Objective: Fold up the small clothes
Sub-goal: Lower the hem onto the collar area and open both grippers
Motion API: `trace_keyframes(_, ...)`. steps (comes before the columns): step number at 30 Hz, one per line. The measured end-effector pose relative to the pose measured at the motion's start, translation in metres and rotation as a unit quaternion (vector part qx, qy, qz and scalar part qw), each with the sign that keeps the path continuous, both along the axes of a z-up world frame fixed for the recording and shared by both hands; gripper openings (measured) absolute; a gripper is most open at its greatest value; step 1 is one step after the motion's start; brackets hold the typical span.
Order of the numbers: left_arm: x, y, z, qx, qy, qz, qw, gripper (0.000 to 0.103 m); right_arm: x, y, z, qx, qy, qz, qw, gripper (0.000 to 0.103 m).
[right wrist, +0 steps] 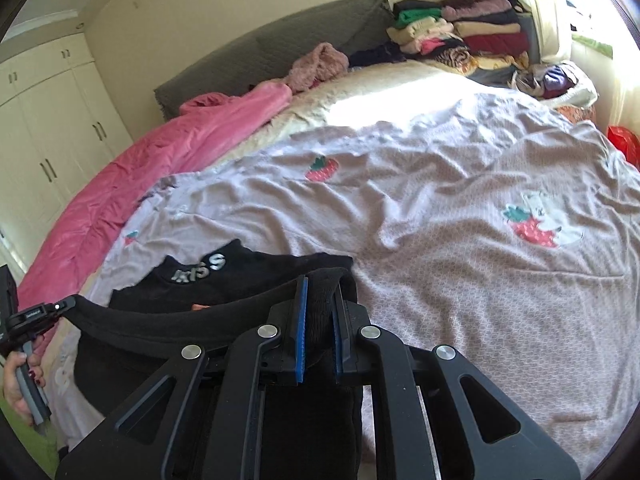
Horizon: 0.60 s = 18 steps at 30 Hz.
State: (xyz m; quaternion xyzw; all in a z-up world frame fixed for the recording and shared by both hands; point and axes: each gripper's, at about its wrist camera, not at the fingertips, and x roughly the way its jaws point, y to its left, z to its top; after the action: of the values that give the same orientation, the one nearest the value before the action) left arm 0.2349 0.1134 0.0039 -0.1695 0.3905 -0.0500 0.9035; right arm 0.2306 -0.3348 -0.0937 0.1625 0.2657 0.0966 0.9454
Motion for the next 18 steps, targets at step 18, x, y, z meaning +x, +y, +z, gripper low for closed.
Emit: trace_keyframes(18,-0.053,-0.048,0.000,0.115,-0.061,-0.055,0.9900,0.031,-0.061,0.042,-0.001,-0.080,-0.019,0.031,0.996,0.031)
